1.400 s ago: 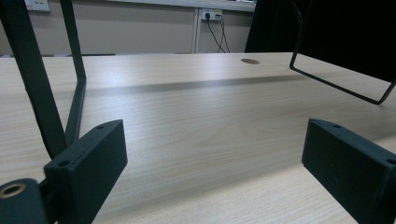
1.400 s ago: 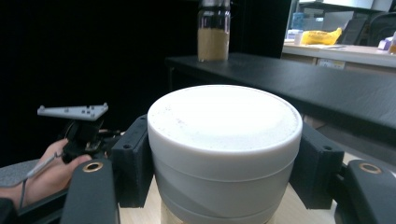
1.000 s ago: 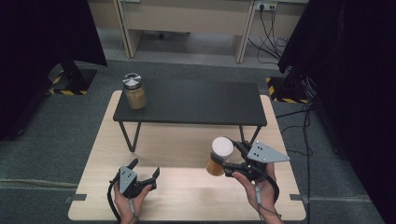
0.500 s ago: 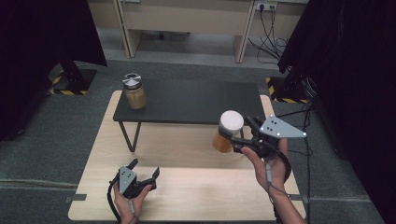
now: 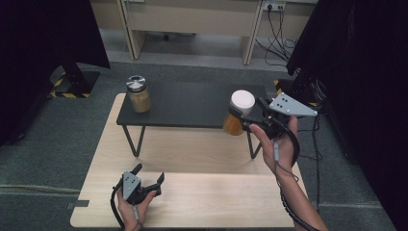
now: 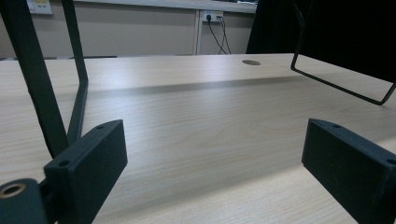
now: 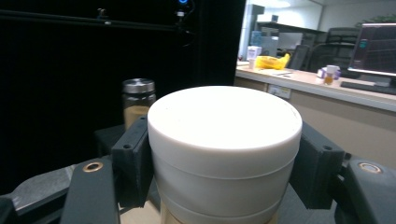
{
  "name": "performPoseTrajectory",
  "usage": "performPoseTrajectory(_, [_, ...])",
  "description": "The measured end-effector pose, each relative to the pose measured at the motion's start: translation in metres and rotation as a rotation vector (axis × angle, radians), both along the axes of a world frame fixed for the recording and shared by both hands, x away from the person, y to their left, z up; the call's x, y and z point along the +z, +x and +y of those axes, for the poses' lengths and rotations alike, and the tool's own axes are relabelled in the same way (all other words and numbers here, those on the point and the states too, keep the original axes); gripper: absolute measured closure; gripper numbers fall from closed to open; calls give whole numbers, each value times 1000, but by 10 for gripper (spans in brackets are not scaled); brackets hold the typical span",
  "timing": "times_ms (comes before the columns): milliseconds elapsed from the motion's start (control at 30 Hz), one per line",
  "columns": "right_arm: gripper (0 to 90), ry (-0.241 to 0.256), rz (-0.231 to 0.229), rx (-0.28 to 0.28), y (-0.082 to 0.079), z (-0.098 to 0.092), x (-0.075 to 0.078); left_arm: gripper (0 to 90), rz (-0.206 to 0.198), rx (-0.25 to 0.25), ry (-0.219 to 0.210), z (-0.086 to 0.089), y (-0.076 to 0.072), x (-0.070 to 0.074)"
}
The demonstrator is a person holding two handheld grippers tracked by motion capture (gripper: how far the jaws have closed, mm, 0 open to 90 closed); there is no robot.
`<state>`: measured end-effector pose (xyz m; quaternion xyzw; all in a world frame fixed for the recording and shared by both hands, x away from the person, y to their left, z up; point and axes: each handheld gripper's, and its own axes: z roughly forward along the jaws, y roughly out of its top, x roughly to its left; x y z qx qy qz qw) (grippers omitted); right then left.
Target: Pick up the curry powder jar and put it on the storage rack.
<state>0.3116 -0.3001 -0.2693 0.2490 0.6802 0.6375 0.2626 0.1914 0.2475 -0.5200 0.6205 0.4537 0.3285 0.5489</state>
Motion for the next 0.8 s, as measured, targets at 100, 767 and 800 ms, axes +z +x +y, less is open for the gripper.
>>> performPoseTrajectory(100, [342, 6, 1, -37, 8, 5, 2, 59, -3, 0, 2, 0, 0, 0])
performPoseTrajectory(767, [341, 10, 52, -178, 54, 26, -8, 59, -6, -4, 12, -1, 0, 0])
performPoseTrajectory(800, [341, 7, 55, -181, 56, 27, -8, 59, -6, -6, 12, -1, 0, 0])
